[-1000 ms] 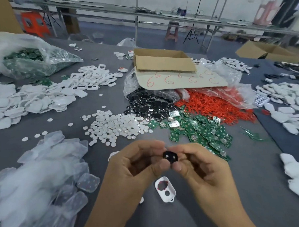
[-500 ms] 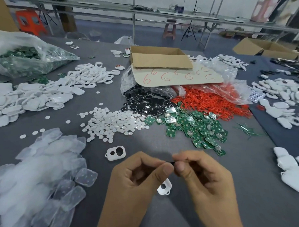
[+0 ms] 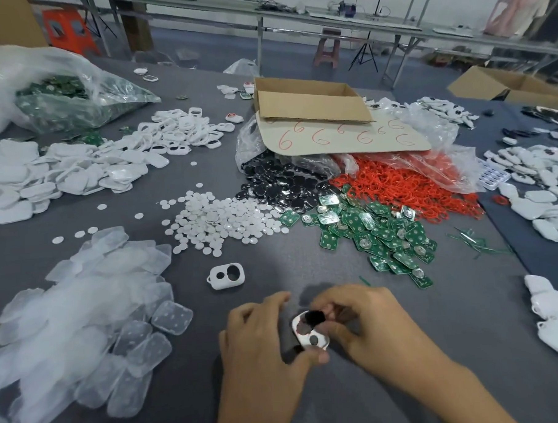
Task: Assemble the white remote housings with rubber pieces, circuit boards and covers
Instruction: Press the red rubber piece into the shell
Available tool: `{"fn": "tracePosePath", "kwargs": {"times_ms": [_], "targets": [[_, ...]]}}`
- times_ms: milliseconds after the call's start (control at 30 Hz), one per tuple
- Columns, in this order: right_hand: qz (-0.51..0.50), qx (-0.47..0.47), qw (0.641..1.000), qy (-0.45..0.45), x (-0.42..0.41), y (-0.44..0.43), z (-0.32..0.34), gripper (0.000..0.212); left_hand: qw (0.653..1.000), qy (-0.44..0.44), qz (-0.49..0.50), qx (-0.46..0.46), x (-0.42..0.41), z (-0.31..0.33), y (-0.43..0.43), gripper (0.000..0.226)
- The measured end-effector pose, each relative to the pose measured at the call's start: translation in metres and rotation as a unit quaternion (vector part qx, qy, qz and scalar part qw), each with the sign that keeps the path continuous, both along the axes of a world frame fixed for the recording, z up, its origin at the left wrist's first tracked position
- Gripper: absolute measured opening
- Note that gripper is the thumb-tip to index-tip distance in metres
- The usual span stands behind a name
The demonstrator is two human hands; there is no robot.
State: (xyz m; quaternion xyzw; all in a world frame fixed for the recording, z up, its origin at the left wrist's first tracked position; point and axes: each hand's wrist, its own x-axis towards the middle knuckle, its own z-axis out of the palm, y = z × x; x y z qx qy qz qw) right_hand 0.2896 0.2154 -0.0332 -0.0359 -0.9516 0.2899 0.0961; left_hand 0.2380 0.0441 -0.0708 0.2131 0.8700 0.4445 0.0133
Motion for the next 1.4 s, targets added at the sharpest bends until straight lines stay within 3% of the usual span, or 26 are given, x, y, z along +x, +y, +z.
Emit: {"fn": "tracePosePath", "kwargs": {"times_ms": [200,467,667,767,867,933,1067,1200,1400], "targets": [[0.062,0.016,0.998,-0.024,-0.011,0.001,-0.006,0.013,0.999,0.039,0.017,-0.013,0.003,-0.005,0.005,0.088],[0.019,-0.03,0.998,-0.045,-0.004,0.003,-0.01,0.006,0.998,0.007,-0.044,-0.052,0.004,-0.017,-0.001,0.055],[-0.054,-0.132,0.985,-0.092,-0.011,-0.002,-0.008,0.023,0.994,0.004,-0.035,-0.099,0.003,-0.019,-0.002,0.063],[-0.071,-0.223,0.965,-0.122,-0.011,0.0,-0.009,0.021,0.994,0.015,-0.036,-0.098,0.004,-0.023,-0.003,0.066],[-0.07,-0.229,0.963,-0.127,-0.013,0.001,-0.009,0.017,0.994,0.021,-0.037,-0.096,0.004,-0.025,-0.003,0.066],[-0.052,-0.2,0.97,-0.125,-0.017,0.003,-0.008,0.017,0.995,0.025,-0.037,-0.093,0.003,-0.026,-0.004,0.066],[0.013,-0.014,0.998,-0.065,-0.019,0.007,-0.001,0.018,0.995,0.028,-0.039,-0.087,0.002,-0.028,-0.003,0.064],[0.093,0.145,0.984,-0.046,-0.007,0.001,-0.004,0.017,0.996,0.044,-0.047,-0.068,0.002,-0.027,-0.003,0.063],[0.074,0.215,0.973,-0.036,0.016,-0.018,-0.018,0.023,0.994,0.062,-0.037,-0.081,0.001,-0.024,-0.003,0.06]]}}
